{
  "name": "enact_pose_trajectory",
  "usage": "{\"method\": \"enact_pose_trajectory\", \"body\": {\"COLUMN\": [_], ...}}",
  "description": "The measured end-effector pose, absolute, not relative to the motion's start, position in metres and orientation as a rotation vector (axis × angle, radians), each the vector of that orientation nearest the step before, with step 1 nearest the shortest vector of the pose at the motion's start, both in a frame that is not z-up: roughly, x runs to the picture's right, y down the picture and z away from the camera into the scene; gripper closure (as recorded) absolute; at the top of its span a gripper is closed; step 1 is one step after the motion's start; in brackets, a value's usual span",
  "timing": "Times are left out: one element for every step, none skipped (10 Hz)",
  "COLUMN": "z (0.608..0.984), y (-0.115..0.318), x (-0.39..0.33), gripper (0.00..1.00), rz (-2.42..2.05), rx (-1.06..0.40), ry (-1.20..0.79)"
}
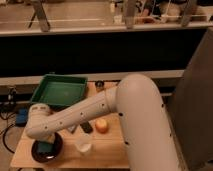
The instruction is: Wipe purple bowl with sponge
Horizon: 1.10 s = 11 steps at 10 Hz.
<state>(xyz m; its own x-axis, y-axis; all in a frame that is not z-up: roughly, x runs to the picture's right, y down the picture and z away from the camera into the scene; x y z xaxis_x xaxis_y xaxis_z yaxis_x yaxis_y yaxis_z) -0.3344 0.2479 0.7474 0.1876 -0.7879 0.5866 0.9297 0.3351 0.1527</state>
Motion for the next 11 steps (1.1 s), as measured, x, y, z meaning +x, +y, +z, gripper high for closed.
{"method": "enact_pose_trajectory", "body": {"z": [0.745, 0.742, 0.736, 0.732, 0.727, 0.722, 0.72, 0.719, 0.718, 0.717, 0.717], "y": [0.247, 0.248, 0.249, 0.251, 0.254, 0.258, 0.259, 0.261, 0.263, 0.265, 0.266], "x": [-0.339, -0.344, -0.348, -0.35, -0.351, -0.351, -0.349, -0.345, -0.341, -0.334, -0.327], "gripper": [1.0, 1.0, 1.0, 1.0, 1.0, 1.0, 1.0, 1.0, 1.0, 1.0, 1.0], "rz": [-1.232, -1.238, -1.246, -1.253, -1.261, -1.269, -1.272, -1.275, -1.279, -1.281, -1.277], "rx": [-0.252, -0.243, -0.236, -0.233, -0.234, -0.237, -0.242, -0.251, -0.258, -0.271, -0.281], "ry": [-0.657, -0.672, -0.692, -0.703, -0.714, -0.722, -0.723, -0.723, -0.719, -0.711, -0.697]}}
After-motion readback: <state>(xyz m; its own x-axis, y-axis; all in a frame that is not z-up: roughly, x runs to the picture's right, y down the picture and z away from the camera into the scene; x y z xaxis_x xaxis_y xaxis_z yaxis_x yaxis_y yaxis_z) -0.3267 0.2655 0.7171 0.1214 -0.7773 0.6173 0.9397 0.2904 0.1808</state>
